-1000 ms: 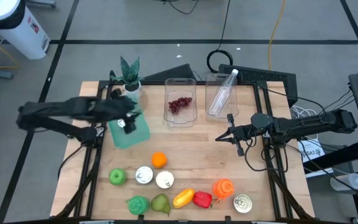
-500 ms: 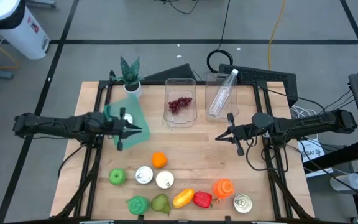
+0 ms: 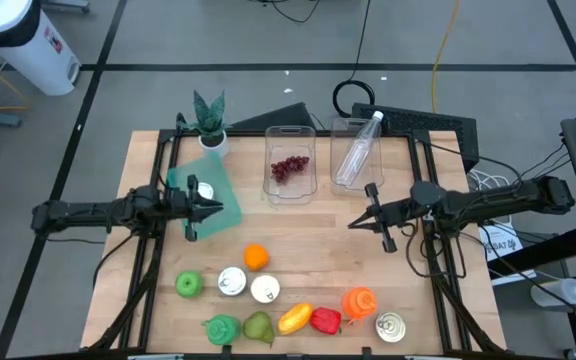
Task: Pick & Place Food Item
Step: Put the orange water bottle into the right transparent bin
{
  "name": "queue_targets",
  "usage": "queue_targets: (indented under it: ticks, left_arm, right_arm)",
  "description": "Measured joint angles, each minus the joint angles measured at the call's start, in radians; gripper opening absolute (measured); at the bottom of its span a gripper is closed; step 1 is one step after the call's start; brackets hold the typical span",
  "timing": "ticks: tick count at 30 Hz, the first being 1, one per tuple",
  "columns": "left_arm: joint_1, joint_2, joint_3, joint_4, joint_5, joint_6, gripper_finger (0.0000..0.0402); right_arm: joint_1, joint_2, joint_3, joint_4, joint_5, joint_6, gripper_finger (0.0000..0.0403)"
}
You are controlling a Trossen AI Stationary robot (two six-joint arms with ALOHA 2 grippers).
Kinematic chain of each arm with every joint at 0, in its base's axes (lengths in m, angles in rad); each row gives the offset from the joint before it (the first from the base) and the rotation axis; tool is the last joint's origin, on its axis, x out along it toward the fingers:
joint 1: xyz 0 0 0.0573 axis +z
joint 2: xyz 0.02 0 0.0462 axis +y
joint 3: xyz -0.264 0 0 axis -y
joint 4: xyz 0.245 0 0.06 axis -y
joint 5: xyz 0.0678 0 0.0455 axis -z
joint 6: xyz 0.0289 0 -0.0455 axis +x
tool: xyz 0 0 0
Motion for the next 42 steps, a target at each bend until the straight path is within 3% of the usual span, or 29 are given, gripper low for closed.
queue_targets:
  ticks: [9,15,25,29,34,42]
  left_arm:
    - [0.002,-0.006,0.003,-0.048,0.049,-0.002,0.0051]
    - [0.002,-0.006,0.003,-0.046,0.015,-0.049,0.0051]
    - [0.002,-0.006,0.003,-0.046,-0.128,-0.061,0.0051]
    - [0.001,-0.006,0.003,-0.039,-0.107,-0.074,0.0051]
    - [0.0,-0.005,0.004,0.043,0.005,-0.075,0.0051]
    - [-0.001,-0.005,0.004,0.068,-0.046,-0.074,0.0051]
  right_arm:
    - [0.0,-0.001,-0.115,0.294,0.046,0.06,0.0004]
    - [0.0,-0.001,-0.132,0.309,0.181,0.117,0.0004]
    - [-0.001,0.0,-0.132,0.307,0.181,0.132,0.0004]
    - [-0.001,0.0,-0.132,0.305,0.166,0.184,0.0004]
    - [0.0,-0.001,-0.132,0.303,0.019,0.244,0.0004]
    - [-0.001,0.0,-0.131,0.292,0.143,0.202,0.0004]
